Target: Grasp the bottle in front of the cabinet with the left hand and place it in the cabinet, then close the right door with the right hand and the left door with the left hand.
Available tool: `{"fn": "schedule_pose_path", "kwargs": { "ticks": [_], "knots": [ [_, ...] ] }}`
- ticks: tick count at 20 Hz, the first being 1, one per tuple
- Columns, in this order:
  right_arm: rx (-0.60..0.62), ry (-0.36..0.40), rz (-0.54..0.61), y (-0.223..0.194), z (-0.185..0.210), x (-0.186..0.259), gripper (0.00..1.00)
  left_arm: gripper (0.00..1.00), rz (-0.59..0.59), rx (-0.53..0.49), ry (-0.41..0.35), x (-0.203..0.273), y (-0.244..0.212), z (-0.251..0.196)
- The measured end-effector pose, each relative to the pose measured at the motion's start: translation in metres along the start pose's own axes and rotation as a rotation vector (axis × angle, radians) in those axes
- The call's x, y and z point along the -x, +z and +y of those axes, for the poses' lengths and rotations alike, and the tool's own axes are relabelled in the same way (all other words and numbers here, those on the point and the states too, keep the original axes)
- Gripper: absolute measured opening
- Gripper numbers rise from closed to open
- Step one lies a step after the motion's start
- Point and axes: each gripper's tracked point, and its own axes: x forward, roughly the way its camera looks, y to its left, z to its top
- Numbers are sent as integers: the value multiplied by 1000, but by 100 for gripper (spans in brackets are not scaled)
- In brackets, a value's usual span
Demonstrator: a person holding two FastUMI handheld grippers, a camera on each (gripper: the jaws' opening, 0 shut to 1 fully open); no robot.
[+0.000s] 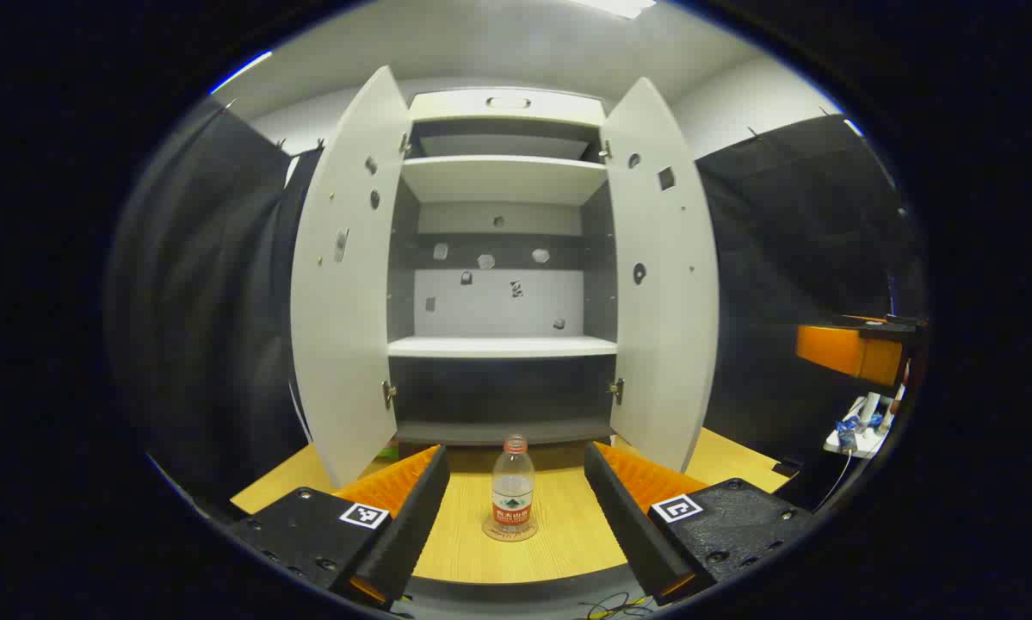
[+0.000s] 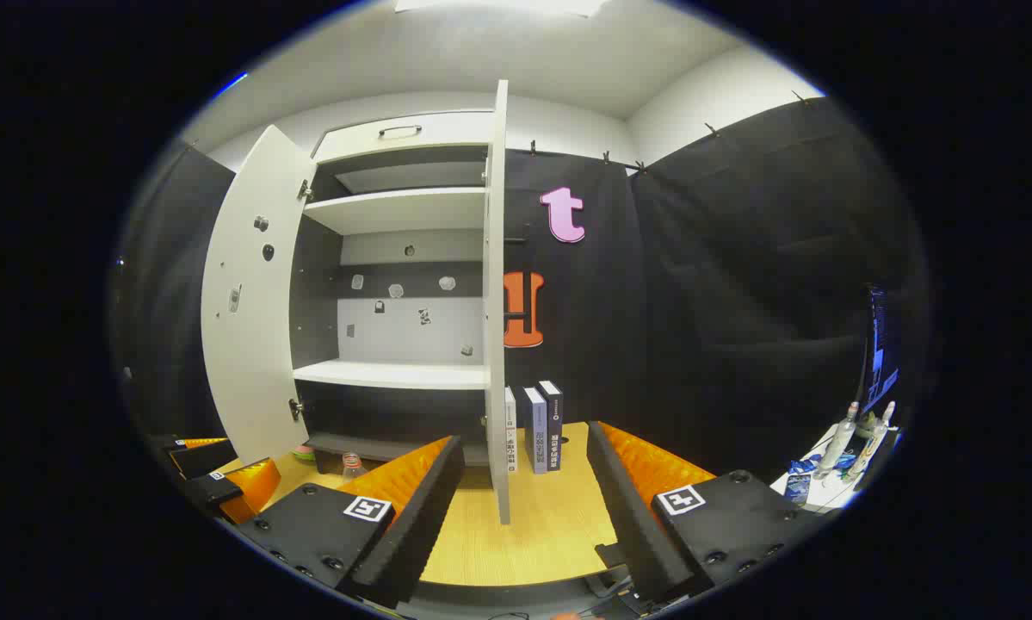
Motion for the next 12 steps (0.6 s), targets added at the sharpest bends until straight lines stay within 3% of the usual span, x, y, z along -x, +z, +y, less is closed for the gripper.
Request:
{"fn": "schedule_pose_path", "kwargs": {
  "ticks": [1,5,8,12],
  "knots": [
    [0,-10,8,-1,0,1,100,96,8,19,13,-8,-3,9],
    [8,-67,1,1,2,4,96,95,-9,161,45,-40,22,52],
    [51,-83,8,7,9,9,96,95,-34,148,79,-42,56,86],
    [65,-79,12,14,20,8,96,95,-40,125,60,-26,78,103]
  ]
}}
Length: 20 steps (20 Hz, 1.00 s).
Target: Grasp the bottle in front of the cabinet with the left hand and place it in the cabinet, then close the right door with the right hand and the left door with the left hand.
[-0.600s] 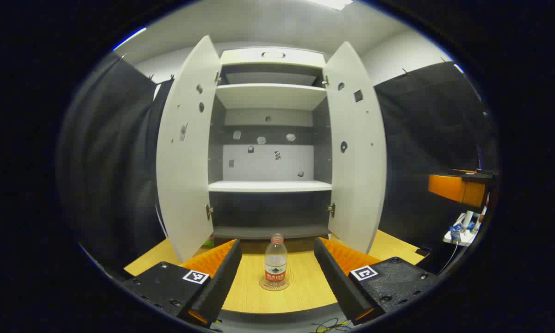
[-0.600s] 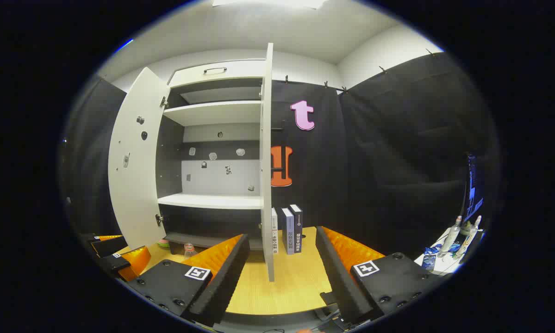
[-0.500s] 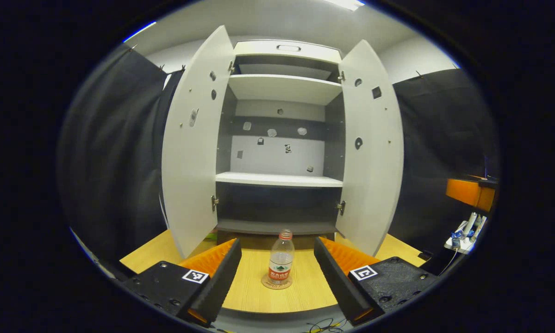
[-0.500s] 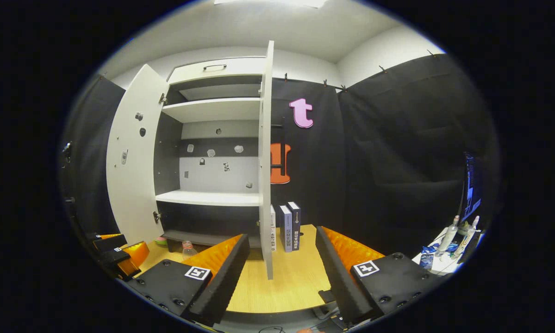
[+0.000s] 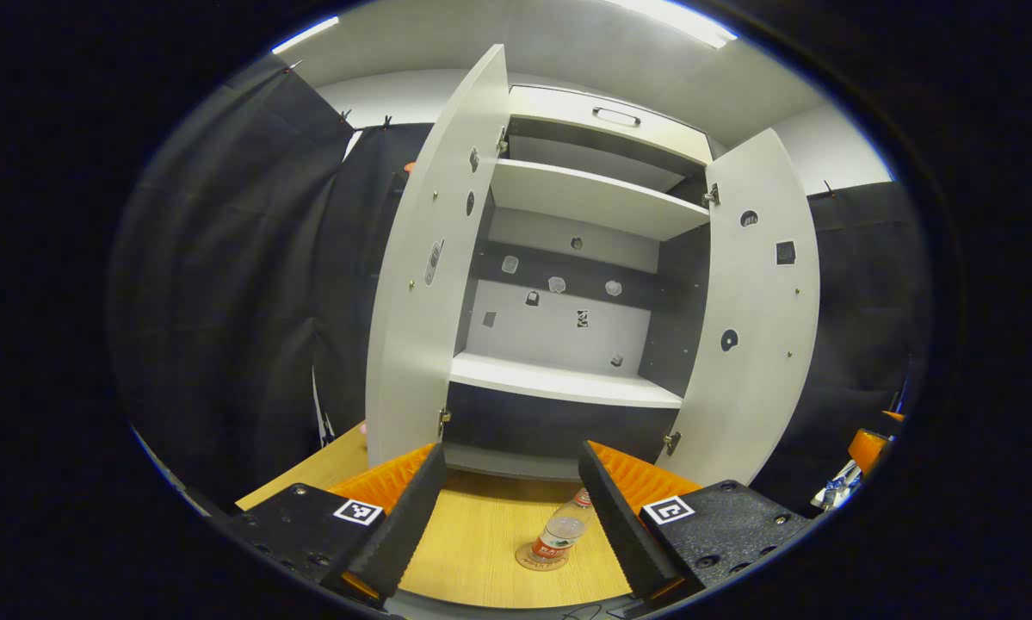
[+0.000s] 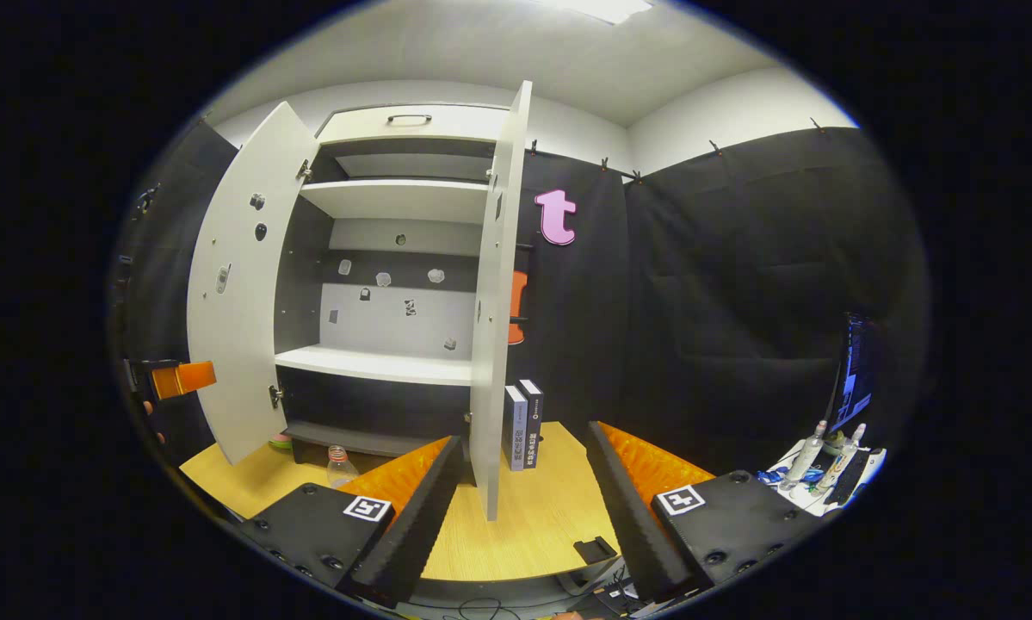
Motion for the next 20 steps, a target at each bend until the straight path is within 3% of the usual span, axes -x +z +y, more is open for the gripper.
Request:
{"fn": "schedule_pose_path", "kwargs": {
  "ticks": [9,20],
  "knots": [
    [3,65,-10,9,23,-6,96,93,13,-57,4,25,8,2],
    [-14,138,-13,8,-1,-52,96,95,26,-45,36,6,-1,-47]
  ]
}}
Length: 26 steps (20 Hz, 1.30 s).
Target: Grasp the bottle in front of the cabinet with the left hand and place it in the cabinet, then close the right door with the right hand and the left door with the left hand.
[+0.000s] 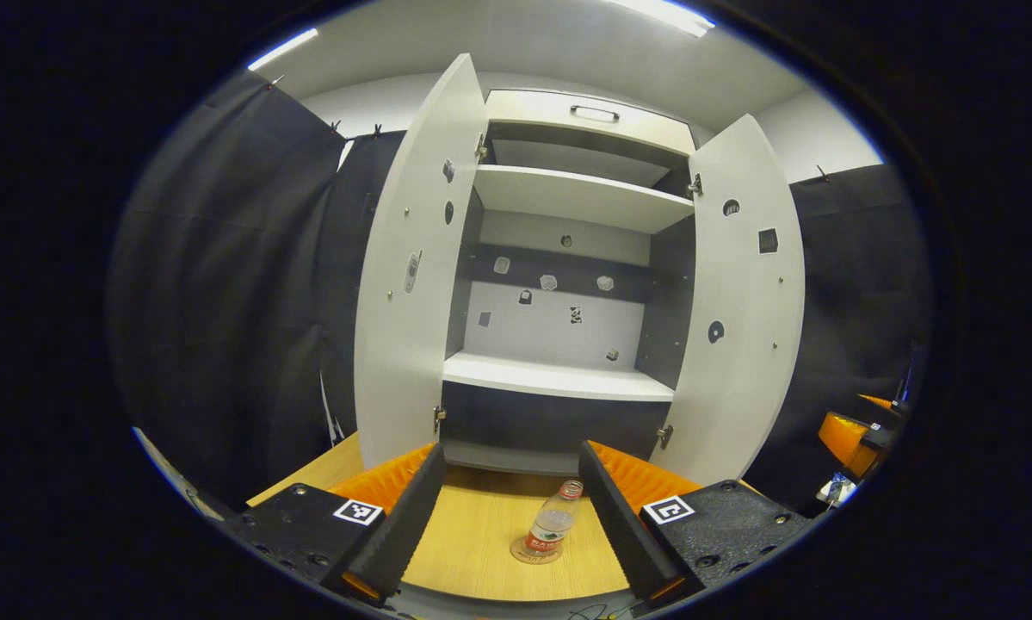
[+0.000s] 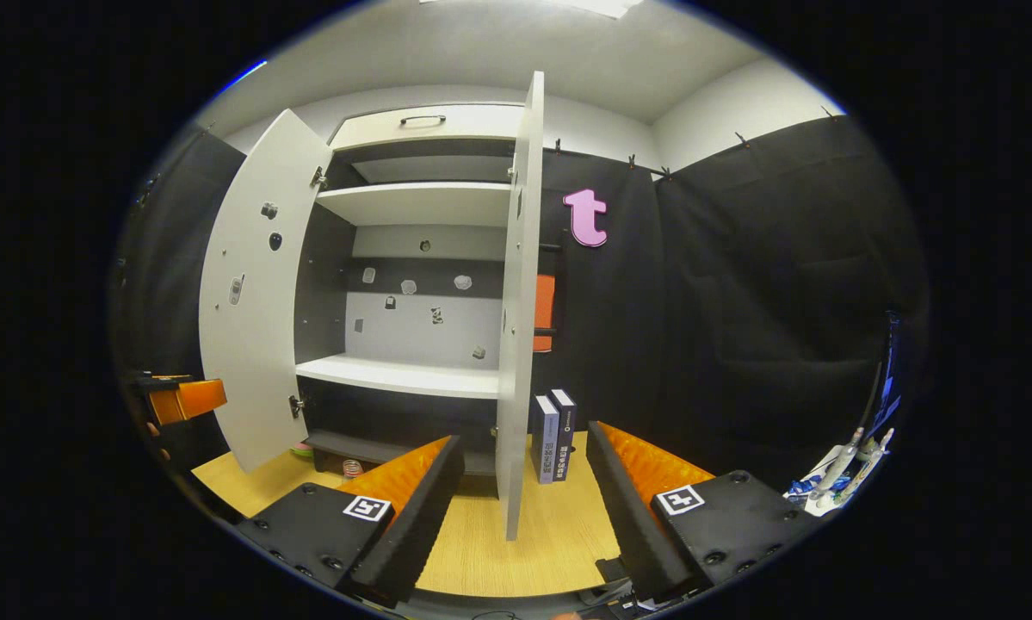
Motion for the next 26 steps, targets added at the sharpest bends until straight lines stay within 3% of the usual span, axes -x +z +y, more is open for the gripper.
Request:
{"fn": "schedule_pose_path", "kwargs": {
  "ticks": [10,19,26],
  "knots": [
    [1,78,13,-2,-35,-30,96,95,65,-31,-3,-39,-68,-61],
    [-12,10,11,-4,-74,-38,96,95,189,-45,-67,-85,-160,-81],
    [7,-63,41,-12,-100,-39,96,95,341,-31,-62,-116,-246,-77]
  ]
}}
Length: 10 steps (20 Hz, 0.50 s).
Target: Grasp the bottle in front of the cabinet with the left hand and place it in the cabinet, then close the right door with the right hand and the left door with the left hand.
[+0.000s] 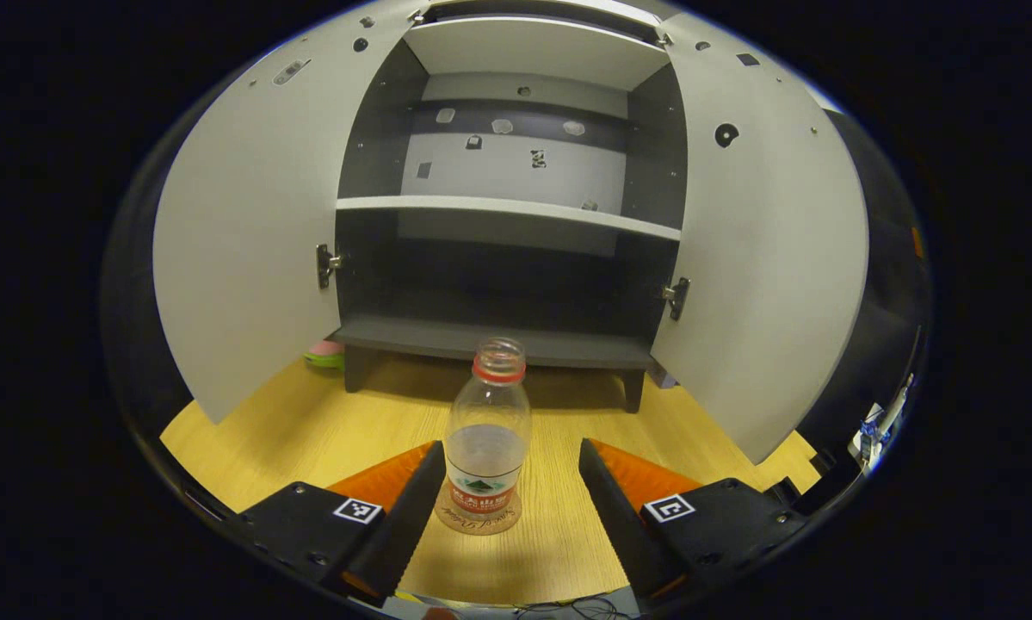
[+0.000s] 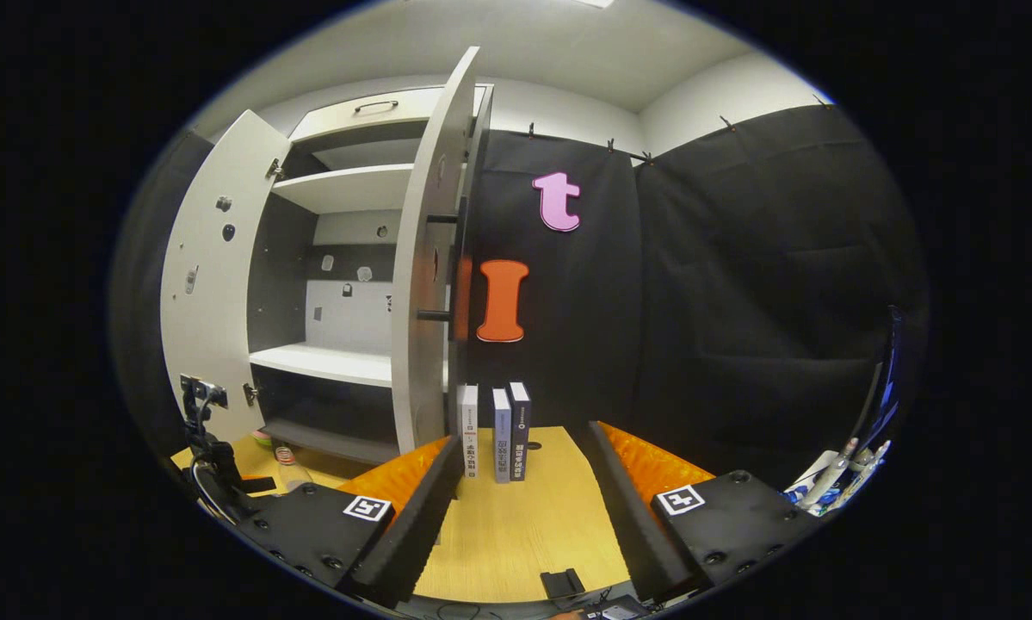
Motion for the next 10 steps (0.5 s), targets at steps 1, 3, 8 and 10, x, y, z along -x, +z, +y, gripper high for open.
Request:
{"fn": "schedule_pose_path", "kwargs": {
  "ticks": [1,3,8,10],
  "knots": [
    [0,-9,7,-2,-3,1,96,95,15,-6,6,-5,-9,3],
    [-2,-24,24,-6,-9,2,96,95,49,-23,24,-18,-26,11],
    [-13,-35,66,-16,-18,4,96,95,111,-39,33,-38,-53,18],
    [-9,-35,77,-20,-21,6,96,95,122,-9,27,-43,-58,16]
  ]
}}
